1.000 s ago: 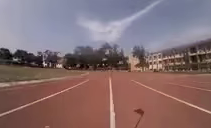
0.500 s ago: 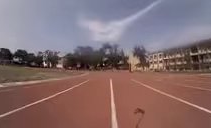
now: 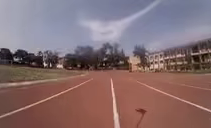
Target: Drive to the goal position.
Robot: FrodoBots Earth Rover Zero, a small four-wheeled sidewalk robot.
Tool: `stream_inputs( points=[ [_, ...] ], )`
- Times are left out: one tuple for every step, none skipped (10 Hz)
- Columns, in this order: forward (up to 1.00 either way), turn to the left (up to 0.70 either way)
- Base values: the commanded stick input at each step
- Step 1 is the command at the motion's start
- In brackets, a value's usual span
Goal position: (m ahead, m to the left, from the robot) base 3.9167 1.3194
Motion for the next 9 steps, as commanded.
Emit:
stream_inputs(
  points=[
    [0.7, 0.0],
    [0.7, 0.0],
    [0.7, 0.0],
    [0.7, 0.0],
    [0.7, 0.0],
    [0.7, 0.0],
    [0.7, 0.0],
    [0.7, 0.0],
    [0.7, 0.0]
  ],
)
